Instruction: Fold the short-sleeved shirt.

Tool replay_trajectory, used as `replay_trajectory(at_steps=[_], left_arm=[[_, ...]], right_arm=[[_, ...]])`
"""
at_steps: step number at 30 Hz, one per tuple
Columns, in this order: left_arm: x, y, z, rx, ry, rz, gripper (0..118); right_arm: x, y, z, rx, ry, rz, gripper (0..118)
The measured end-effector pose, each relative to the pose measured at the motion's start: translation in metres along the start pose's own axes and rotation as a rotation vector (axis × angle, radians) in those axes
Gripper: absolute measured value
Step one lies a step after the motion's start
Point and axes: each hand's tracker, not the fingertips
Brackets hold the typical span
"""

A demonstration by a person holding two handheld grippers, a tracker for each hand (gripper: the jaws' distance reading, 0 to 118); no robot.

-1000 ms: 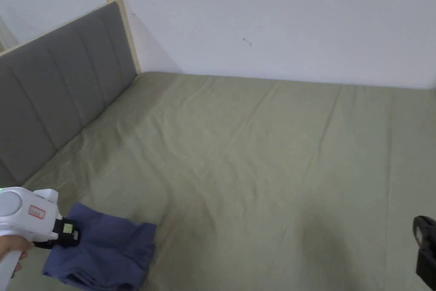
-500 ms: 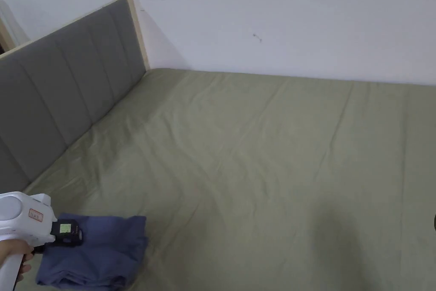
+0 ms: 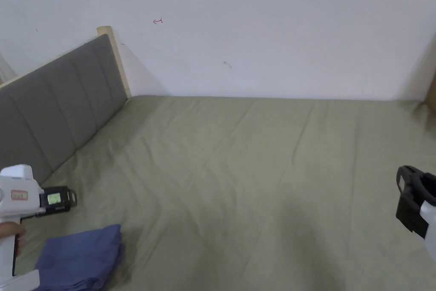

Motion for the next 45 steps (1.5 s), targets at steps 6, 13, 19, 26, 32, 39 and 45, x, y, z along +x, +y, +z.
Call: replay_trajectory(at_steps=[6, 13, 19, 26, 32, 39, 45], left_arm=[[0.064, 0.008, 0.084, 0.28, -0.031, 0.011, 86], [0.147, -0.01, 0.151, 0.518, -0.064, -0.075, 83], [0.203, -0.046, 0.175, 0.69, -0.117, -0.088, 41], [0.258, -0.081, 0.181, 0.778, -0.213, -0.192, 0], [0.294, -0.1, 0.175, 0.766, -0.243, -0.249, 0], [0.316, -0.117, 0.167, 0.789, -0.285, -0.261, 0], [0.322, -0.126, 0.165, 0.787, -0.306, -0.28, 0]], right_arm=[[0.02, 0.033, 0.022, 0.082, -0.012, -0.013, 1], [0.033, 0.059, 0.044, 0.133, -0.059, 0.011, 1], [0.043, 0.06, 0.056, 0.154, -0.079, 0.009, 1], [0.051, 0.052, 0.063, 0.159, -0.104, 0.017, 1], [0.056, 0.043, 0.066, 0.163, -0.125, 0.03, 1], [0.059, 0.035, 0.068, 0.158, -0.141, 0.037, 1], [0.06, 0.032, 0.069, 0.153, -0.146, 0.036, 1]])
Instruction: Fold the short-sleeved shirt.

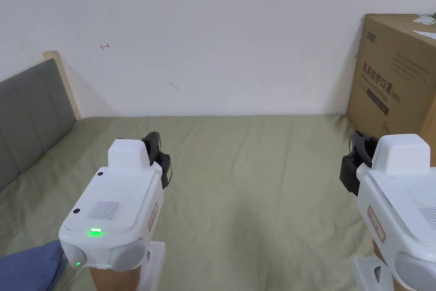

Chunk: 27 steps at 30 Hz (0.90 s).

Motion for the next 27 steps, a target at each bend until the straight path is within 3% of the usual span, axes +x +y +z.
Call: replay_trajectory(at_steps=[27], left_arm=[[0.0058, -0.0016, 0.009, 0.005, -0.002, -0.032, 0]], right_arm=[[-0.0054, 0.0037, 0.0066, 0.0, -0.003, 0.014, 1]])
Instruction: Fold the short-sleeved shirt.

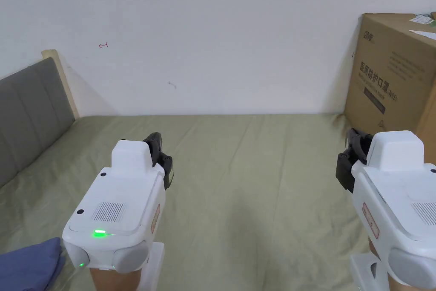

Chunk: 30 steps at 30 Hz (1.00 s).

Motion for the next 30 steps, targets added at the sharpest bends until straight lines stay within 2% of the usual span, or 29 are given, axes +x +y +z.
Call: replay_trajectory(at_steps=[30], left_arm=[[0.0002, -0.0031, -0.002, -0.008, 0.004, -0.004, 0]], right_arm=[[-0.0017, 0.001, 0.0002, -0.005, -0.006, 0.006, 1]])
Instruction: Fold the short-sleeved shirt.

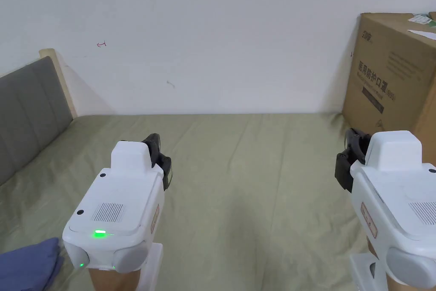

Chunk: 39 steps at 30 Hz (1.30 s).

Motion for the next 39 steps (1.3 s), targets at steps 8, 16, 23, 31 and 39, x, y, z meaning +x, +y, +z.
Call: replay_trajectory(at_steps=[8, 16, 23, 31, 39], left_arm=[[-0.0042, -0.0002, -0.0005, 0.013, 0.024, 0.054, 98], [-0.0055, 0.0035, -0.0002, 0.023, 0.03, 0.042, 118], [-0.0055, 0.0036, 0.0001, 0.028, 0.036, 0.042, 118], [-0.005, 0.004, 0.0016, 0.04, 0.037, 0.03, 118], [-0.0051, 0.0032, 0.0027, 0.041, 0.041, 0.017, 118]], right_arm=[[0.0022, 0.0001, 0.0001, -0.014, -0.009, -0.002, 88], [0.0039, -0.0025, -0.0003, 0.014, -0.047, -0.012, 118], [0.0042, -0.0026, -0.0004, 0.01, -0.057, -0.007, 118], [0.0026, -0.0026, -0.0005, 0.012, -0.056, -0.007, 118], [0.0005, -0.002, 0.0, 0.013, -0.054, 0.003, 118]])
